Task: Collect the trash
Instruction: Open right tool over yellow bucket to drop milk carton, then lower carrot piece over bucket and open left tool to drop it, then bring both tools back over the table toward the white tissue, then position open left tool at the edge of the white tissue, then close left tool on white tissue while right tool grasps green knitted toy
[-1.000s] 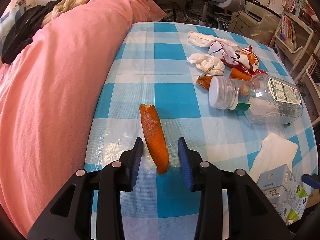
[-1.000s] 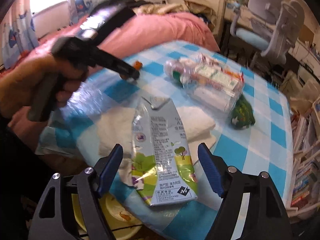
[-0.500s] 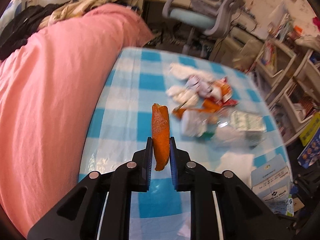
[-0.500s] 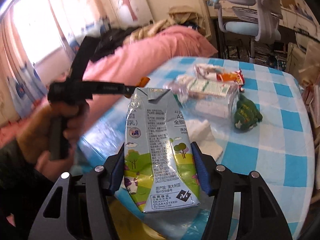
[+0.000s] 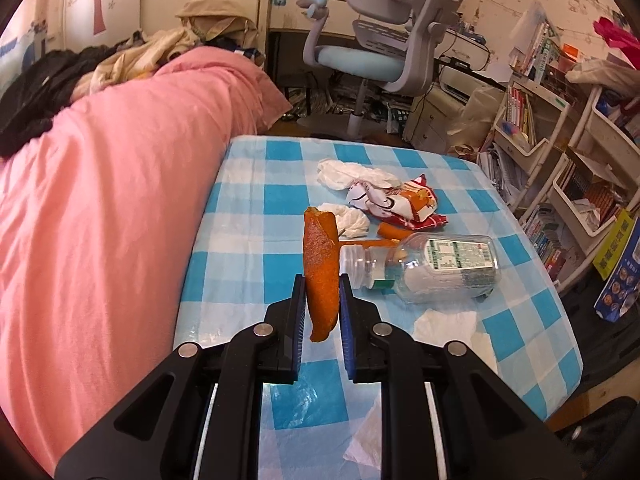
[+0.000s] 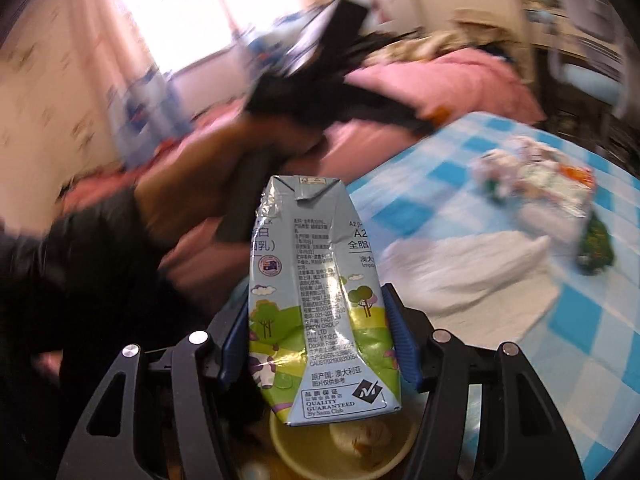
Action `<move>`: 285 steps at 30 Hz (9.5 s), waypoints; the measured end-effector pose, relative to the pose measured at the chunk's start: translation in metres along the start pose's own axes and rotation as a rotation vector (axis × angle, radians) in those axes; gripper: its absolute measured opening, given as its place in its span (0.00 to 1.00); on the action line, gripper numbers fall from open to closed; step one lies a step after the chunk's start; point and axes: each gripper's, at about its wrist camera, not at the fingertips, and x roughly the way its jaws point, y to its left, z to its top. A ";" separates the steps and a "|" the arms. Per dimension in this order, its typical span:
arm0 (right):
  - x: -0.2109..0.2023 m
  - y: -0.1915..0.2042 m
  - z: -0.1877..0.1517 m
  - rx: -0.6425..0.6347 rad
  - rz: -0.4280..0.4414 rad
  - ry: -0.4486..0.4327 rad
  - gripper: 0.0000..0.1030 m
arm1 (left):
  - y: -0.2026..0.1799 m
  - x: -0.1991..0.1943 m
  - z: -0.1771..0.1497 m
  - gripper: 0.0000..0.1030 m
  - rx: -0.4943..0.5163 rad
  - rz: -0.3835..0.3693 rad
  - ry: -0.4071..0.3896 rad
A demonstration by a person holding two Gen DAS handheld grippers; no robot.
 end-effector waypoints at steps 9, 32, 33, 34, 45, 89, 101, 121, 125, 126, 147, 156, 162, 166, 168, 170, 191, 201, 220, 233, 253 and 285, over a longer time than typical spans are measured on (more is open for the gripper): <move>0.031 0.023 -0.022 -0.115 -0.029 0.163 0.58 | -0.019 -0.026 -0.004 0.15 0.086 0.016 -0.034; 0.002 -0.009 -0.011 0.000 -0.267 0.009 0.72 | -0.046 -0.072 -0.075 0.15 0.191 0.018 0.018; 0.002 -0.008 -0.012 -0.004 -0.278 0.013 0.73 | -0.049 -0.074 -0.081 0.15 0.198 0.015 0.026; 0.001 -0.008 -0.014 -0.006 -0.283 0.013 0.73 | -0.053 -0.076 -0.091 0.15 0.211 0.011 0.040; 0.001 -0.005 -0.024 -0.028 -0.323 0.063 0.75 | -0.085 -0.077 -0.158 0.15 0.271 -0.004 0.175; -0.006 0.002 -0.046 -0.048 -0.423 0.133 0.79 | -0.080 -0.085 -0.179 0.27 0.186 -0.010 0.252; -0.009 -0.007 -0.045 -0.032 -0.447 0.109 0.81 | -0.096 -0.067 -0.134 0.41 0.217 -0.002 0.165; -0.025 -0.044 -0.034 0.051 -0.529 0.004 0.83 | -0.099 -0.052 -0.117 0.59 0.215 0.088 0.102; -0.030 -0.052 -0.033 0.075 -0.552 -0.017 0.84 | -0.099 -0.051 -0.115 0.68 0.209 0.108 0.091; -0.031 -0.053 -0.033 0.079 -0.557 -0.021 0.84 | -0.099 -0.051 -0.114 0.70 0.206 0.111 0.089; -0.040 -0.077 -0.022 0.156 -0.669 -0.091 0.92 | -0.095 -0.049 -0.106 0.86 0.176 0.174 0.077; -0.043 -0.083 -0.019 0.183 -0.677 -0.104 0.92 | -0.097 -0.045 -0.105 0.86 0.180 0.169 0.091; -0.044 -0.085 -0.018 0.187 -0.676 -0.108 0.92 | -0.098 -0.042 -0.104 0.87 0.179 0.163 0.101; -0.045 -0.087 -0.018 0.192 -0.677 -0.110 0.92 | -0.099 -0.039 -0.105 0.87 0.181 0.163 0.113; -0.045 -0.088 -0.018 0.195 -0.679 -0.111 0.92 | -0.099 -0.037 -0.105 0.87 0.182 0.166 0.119; -0.046 -0.088 -0.018 0.198 -0.680 -0.113 0.92 | -0.099 -0.036 -0.105 0.87 0.181 0.166 0.126; -0.048 -0.094 -0.017 0.214 -0.676 -0.120 0.92 | -0.098 -0.030 -0.105 0.87 0.148 0.138 0.168; -0.048 -0.094 -0.017 0.215 -0.675 -0.120 0.92 | -0.102 -0.030 -0.104 0.87 0.165 0.130 0.171; -0.048 -0.097 -0.013 0.218 -0.670 -0.124 0.92 | -0.107 -0.024 -0.101 0.87 0.156 0.089 0.189; -0.049 -0.098 -0.013 0.220 -0.669 -0.125 0.92 | -0.108 -0.022 -0.100 0.87 0.152 0.084 0.191; -0.050 -0.108 0.001 0.142 -0.751 -0.097 0.92 | -0.128 0.008 -0.106 0.87 0.186 0.042 0.266; 0.016 -0.236 0.029 0.192 -0.562 0.107 0.32 | -0.093 0.030 -0.044 0.03 0.057 -0.067 0.171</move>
